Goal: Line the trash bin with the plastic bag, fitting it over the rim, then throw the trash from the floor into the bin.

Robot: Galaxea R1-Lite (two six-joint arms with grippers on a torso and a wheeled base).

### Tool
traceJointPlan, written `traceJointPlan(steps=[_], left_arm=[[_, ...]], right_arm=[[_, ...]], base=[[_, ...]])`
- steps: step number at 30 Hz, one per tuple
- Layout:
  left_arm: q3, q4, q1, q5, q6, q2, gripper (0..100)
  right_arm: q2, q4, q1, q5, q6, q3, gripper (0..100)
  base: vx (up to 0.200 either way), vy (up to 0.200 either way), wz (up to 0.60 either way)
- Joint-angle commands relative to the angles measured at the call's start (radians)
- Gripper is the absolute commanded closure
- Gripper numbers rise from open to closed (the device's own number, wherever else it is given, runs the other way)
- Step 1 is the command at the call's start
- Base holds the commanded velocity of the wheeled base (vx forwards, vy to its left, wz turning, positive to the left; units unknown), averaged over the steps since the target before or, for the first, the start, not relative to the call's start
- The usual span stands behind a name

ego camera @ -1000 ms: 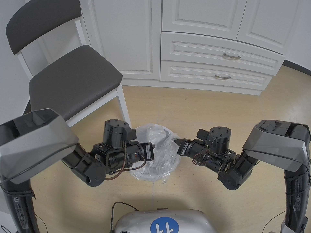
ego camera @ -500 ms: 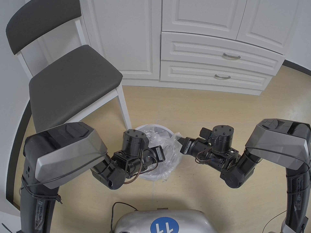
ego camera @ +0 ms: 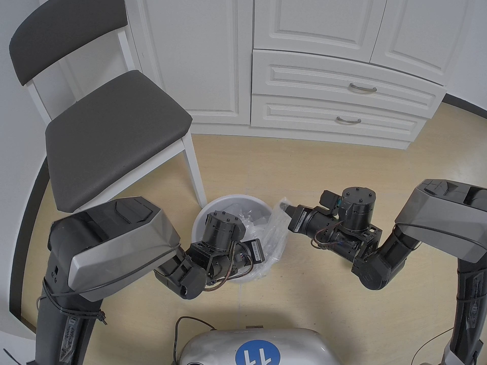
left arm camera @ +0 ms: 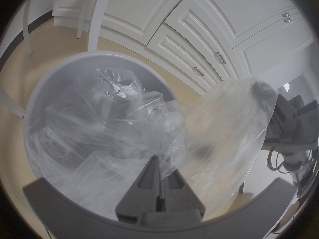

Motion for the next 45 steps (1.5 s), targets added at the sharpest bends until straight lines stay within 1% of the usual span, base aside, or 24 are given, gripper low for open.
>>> traceJointPlan(steps=[1, 5, 7, 10, 12, 15, 18, 20, 21, 22, 23, 25, 26, 27, 28, 29, 30, 31, 32, 33, 37, 38, 42, 45], left_arm=[[-0.008, -0.002, -0.003, 0.012, 0.0, 0.002, 100], [-0.014, -0.001, 0.019, 0.013, 0.003, -0.004, 100], [0.003, -0.001, 0.049, 0.013, 0.022, -0.032, 100], [0.032, 0.001, 0.074, 0.01, 0.074, -0.07, 100], [0.1, -0.002, 0.123, -0.001, 0.191, -0.134, 100], [0.15, -0.001, 0.16, -0.001, 0.293, -0.196, 100], [0.181, 0.001, 0.192, -0.001, 0.35, -0.245, 100], [0.186, 0.001, 0.195, -0.001, 0.356, -0.249, 100], [0.198, 0.001, 0.22, -0.004, 0.39, -0.263, 100], [0.198, 0.001, 0.224, -0.004, 0.399, -0.263, 100], [0.201, 0.001, 0.235, -0.004, 0.418, -0.263, 100], [0.203, 0.001, 0.238, -0.004, 0.424, -0.263, 100], [0.23, -0.004, 0.256, -0.002, 0.485, -0.262, 100], [0.235, -0.005, 0.259, -0.002, 0.496, -0.262, 100], [0.264, -0.016, 0.275, -0.002, 0.563, -0.259, 100], [0.267, -0.018, 0.276, -0.002, 0.569, -0.259, 100], [0.293, -0.025, 0.298, -0.004, 0.635, -0.259, 100], [0.304, -0.03, 0.305, -0.004, 0.669, -0.256, 100], [0.305, -0.032, 0.307, -0.004, 0.672, -0.254, 100], [0.321, -0.044, 0.316, -0.004, 0.706, -0.252, 100], [0.347, -0.05, 0.332, -0.004, 0.738, -0.256, 100], [0.347, -0.05, 0.332, -0.004, 0.738, -0.256, 100], [0.376, -0.05, 0.367, -0.013, 0.826, -0.259, 100], [0.382, -0.05, 0.378, -0.033, 0.833, -0.265, 100]], right_arm=[[0.001, 0.0, 0.007, 0.002, 0.0, 0.001, 100], [0.015, 0.0, 0.011, 0.0, -0.002, 0.006, 100], [0.029, 0.0, 0.013, 0.002, -0.02, 0.01, 100], [0.041, 0.001, 0.014, 0.002, -0.06, 0.029, 100], [0.044, 0.0, 0.013, 0.015, -0.135, 0.061, 100], [0.032, 0.0, 0.008, 0.038, -0.189, 0.096, 100], [0.018, 0.001, 0.001, 0.043, -0.247, 0.128, 100], [0.017, 0.003, -0.001, 0.043, -0.259, 0.133, 100], [0.015, 0.001, -0.024, 0.043, -0.359, 0.167, 100], [0.015, 0.001, -0.032, 0.043, -0.385, 0.176, 100], [0.015, 0.001, -0.048, 0.044, -0.451, 0.199, 100], [0.015, 0.001, -0.051, 0.044, -0.466, 0.205, 100], [0.02, 0.001, -0.079, 0.057, -0.568, 0.237, 100], [0.02, 0.001, -0.081, 0.057, -0.575, 0.24, 100], [0.024, 0.003, -0.085, 0.058, -0.601, 0.245, 100], [0.026, 0.003, -0.087, 0.058, -0.601, 0.245, 100], [0.03, 0.003, -0.088, 0.058, -0.609, 0.248, 100], [0.032, 0.003, -0.09, 0.058, -0.612, 0.25, 100], [0.032, 0.003, -0.09, 0.058, -0.614, 0.25, 100], [0.035, 0.003, -0.094, 0.058, -0.623, 0.253, 100], [0.037, 0.001, -0.122, 0.063, -0.683, 0.273, 100], [0.037, 0.001, -0.122, 0.063, -0.683, 0.273, 100], [0.03, 0.003, -0.147, 0.075, -0.738, 0.299, 100], [0.027, 0.003, -0.157, 0.075, -0.762, 0.303, 100]], base=[[0.0, 0.0, 0.0], [0.0, 0.0, 0.0], [0.0, 0.0, 0.0], [0.0, 0.0, 0.0], [0.0, 0.0, 0.0], [0.0, 0.0, 0.0], [0.0, 0.0, 0.0], [0.0, 0.0, 0.0], [0.0, 0.0, 0.0], [0.0, 0.0, 0.0], [0.0, 0.0, 0.0], [0.0, 0.0, 0.0], [0.0, 0.0, 0.0], [0.0, 0.0, 0.0], [0.0, 0.0, 0.0], [0.0, 0.0, 0.0], [0.0, 0.0, 0.0], [0.0, 0.0, 0.0], [0.0, 0.0, 0.0], [0.0, 0.0, 0.0], [0.0, 0.0, 0.0], [0.0, 0.0, 0.0], [0.0, 0.0, 0.0], [0.0, 0.0, 0.0]])
